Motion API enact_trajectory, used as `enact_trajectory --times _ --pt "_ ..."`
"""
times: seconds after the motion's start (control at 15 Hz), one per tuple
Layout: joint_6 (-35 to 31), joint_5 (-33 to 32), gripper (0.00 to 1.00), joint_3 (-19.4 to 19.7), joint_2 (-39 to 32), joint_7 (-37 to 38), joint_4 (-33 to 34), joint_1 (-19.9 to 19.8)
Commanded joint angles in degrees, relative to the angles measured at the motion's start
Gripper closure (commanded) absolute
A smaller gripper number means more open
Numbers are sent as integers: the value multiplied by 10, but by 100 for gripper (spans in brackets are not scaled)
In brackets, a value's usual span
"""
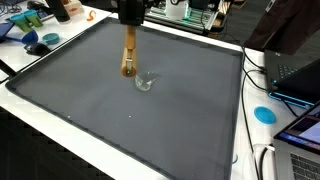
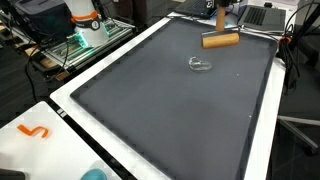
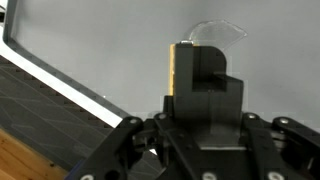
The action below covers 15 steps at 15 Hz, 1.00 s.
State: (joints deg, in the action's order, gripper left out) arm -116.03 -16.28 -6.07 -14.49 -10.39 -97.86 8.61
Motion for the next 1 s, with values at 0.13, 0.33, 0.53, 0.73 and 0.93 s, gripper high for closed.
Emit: enact_trajectory --times 0.13,0.33,0.53,0.73,0.93 --pt "52 7 76 -19 44 65 -13 25" --pt "78 10 76 -30 48 88 -9 36" --pt "99 5 76 -39 46 113 -6 49" --pt "116 -6 76 -47 44 141 -5 64" --pt "126 -12 76 -54 36 169 0 79"
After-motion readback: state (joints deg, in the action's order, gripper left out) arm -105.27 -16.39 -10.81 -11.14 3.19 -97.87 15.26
